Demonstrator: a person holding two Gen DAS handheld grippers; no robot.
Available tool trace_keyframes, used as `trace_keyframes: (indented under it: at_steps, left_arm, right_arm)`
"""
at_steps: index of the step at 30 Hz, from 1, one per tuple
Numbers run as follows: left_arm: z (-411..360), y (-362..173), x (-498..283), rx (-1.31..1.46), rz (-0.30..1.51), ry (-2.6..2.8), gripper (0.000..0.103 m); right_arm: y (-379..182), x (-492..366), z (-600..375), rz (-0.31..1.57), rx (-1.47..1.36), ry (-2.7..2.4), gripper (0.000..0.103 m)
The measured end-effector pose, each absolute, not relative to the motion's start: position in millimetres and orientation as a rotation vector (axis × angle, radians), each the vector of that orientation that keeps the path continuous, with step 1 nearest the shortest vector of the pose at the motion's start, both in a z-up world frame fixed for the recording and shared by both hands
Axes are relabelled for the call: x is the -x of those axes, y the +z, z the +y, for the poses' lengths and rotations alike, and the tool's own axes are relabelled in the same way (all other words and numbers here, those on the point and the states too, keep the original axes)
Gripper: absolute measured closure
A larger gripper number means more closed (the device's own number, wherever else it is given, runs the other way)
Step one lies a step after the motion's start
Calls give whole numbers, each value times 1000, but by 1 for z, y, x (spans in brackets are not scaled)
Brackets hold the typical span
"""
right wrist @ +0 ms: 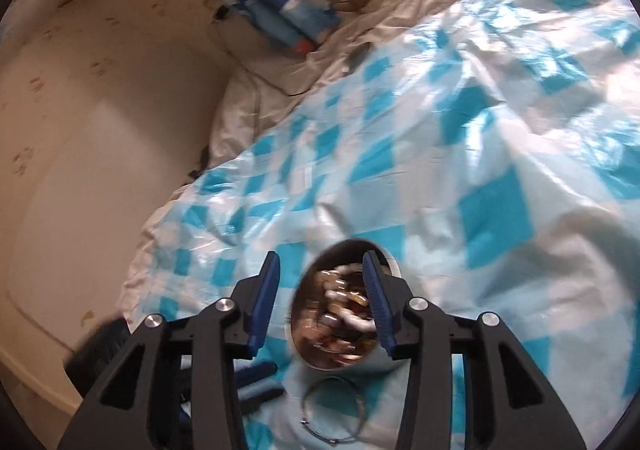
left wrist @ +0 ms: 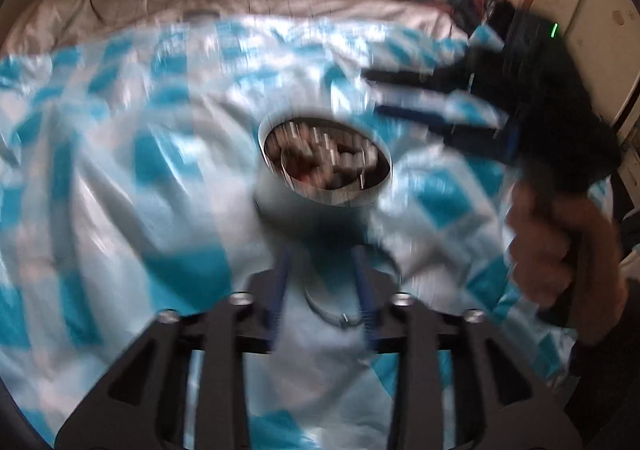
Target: Organize jewelry
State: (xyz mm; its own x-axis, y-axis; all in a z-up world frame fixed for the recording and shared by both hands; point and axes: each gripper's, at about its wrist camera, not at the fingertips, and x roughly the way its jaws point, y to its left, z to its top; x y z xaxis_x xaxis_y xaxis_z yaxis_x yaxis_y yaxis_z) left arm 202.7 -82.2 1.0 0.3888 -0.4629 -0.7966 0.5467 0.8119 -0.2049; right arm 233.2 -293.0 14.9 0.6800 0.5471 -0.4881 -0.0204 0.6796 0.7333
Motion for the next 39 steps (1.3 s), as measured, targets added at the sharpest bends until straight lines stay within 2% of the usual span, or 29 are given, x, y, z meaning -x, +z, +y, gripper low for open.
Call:
trace_keyframes:
  at_steps: [5,6,7,8,10,20,27,29,31,33,34,39]
  left_arm:
    - [-102,-22,-193,-226,980,-578,69]
    - [-102,-23,-193,-229,980,-571,72]
    - [-100,-22,-193,-228,982,-561,89]
    - [-98,-22,-193,-225,986,-559,98]
    - [-94,-19,-194,-204,988,-568,101]
    - [-66,40,-196,-26,881,-658,101]
    - [-87,45,-235,-25,870,-562,100]
    - [-95,36,-251,-32,899,-529,96]
    - [-93,31,-255,-5,916,-513,89]
    - [-81,32,-247,35,898,-505,68]
    - [-77,31,-241,36,887,-491,52]
    - [-45,15,-190,-10,884,-414,41]
  right_arm:
    - [17,-210,-309,738,-828,330,48]
    - [17,-208,-311,741,-837,326,48]
    - [16,-204,-314,749,-850,319,48]
    - [15,-200,-317,752,-865,315,48]
    - [13,-192,-322,747,-904,312,48]
    - [23,-162,-332,690,-987,334,48]
    - [22,-168,-323,710,-972,347,48]
    - [22,-169,-324,714,-967,341,46]
    - [23,-168,-325,710,-958,322,38]
    - [23,-168,-326,709,-950,313,38]
    - [22,-169,-325,713,-942,310,38]
    - [13,-172,-306,813,-718,173,34]
